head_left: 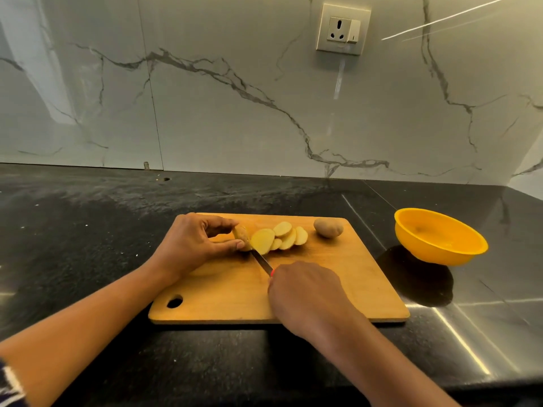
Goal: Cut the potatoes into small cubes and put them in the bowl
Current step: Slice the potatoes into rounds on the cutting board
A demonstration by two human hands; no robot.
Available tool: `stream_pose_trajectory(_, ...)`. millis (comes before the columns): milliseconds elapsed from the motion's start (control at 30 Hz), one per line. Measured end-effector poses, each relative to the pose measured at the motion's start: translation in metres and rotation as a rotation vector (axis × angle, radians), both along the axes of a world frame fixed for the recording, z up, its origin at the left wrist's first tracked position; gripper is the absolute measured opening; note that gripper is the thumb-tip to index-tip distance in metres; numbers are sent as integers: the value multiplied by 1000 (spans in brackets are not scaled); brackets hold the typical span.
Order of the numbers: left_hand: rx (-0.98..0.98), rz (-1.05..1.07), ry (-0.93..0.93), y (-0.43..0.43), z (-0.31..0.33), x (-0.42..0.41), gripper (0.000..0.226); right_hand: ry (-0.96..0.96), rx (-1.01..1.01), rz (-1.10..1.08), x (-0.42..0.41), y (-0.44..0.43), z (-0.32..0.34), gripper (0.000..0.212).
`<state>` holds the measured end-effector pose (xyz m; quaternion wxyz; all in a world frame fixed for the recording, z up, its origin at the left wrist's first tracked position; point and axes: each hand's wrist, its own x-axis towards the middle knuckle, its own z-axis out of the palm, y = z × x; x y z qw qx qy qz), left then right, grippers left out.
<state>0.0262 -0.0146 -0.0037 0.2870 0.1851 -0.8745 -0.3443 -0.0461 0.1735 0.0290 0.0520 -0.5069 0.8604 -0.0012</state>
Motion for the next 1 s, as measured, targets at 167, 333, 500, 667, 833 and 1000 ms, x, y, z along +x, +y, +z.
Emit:
stream_pose_trajectory(167,29,15,23,-1,1,0,49,-44,-24,-40,-5,11,-3,26)
stream_pose_trajectory(333,-17,13,-6,0,0,2,58,-145,-163,-168,-21,1,-1,30)
stream_pose_trajectory(500,-84,40,-8,0,-1,1,59,-104,-304,-127,-25,-7,0,35)
stream_pose_trajectory(667,-144,62,-2,2,-3,2,62,-52,-320,-67,-16,-15,-3,34)
stream_pose_trajectory(833,-157,64,23,0,-5,-1,62,-60,-281,-62,-8,-24,-4,29)
stream_pose_trajectory(1000,-152,56,26,2,-4,-1,63,-33,-210,-42,-2,-27,5,25)
